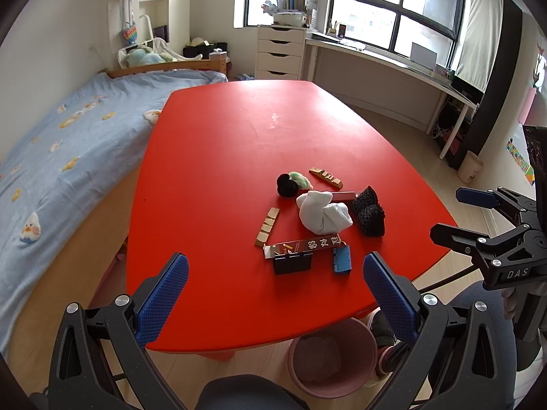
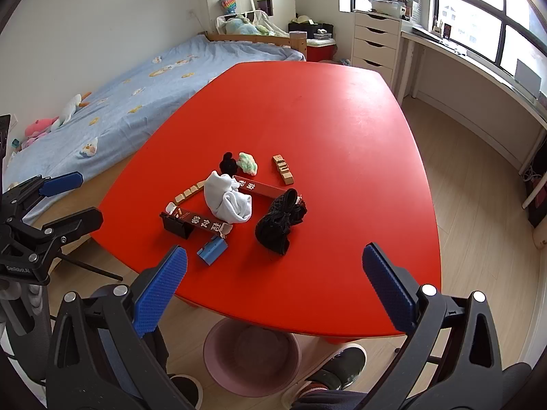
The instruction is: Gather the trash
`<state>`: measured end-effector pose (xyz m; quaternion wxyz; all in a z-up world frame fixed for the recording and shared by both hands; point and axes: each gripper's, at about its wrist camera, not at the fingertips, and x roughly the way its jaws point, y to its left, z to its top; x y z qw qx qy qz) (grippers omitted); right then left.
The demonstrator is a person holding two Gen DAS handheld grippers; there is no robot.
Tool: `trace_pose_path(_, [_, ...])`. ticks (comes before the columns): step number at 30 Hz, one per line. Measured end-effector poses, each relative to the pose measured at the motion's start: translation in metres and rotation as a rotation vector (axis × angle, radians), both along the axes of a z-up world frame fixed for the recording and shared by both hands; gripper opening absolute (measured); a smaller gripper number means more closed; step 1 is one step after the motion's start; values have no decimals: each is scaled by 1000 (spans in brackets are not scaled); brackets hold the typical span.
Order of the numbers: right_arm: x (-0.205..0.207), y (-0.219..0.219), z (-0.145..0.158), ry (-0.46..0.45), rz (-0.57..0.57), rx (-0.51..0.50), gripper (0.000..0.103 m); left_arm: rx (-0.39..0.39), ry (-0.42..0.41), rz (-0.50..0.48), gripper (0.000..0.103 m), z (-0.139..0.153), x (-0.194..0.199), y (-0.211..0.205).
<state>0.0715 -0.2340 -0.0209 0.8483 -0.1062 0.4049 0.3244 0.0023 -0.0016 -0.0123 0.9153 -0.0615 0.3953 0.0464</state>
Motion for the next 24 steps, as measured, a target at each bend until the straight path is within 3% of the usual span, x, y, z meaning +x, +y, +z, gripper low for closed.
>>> trace_pose_path(15, [0, 4, -8, 21, -9, -8, 100, -11, 1, -2, 98, -1, 2, 4])
trace_pose_path(24, [19, 5, -11, 55, -23, -16, 100, 3, 32, -23, 98, -7, 22, 13])
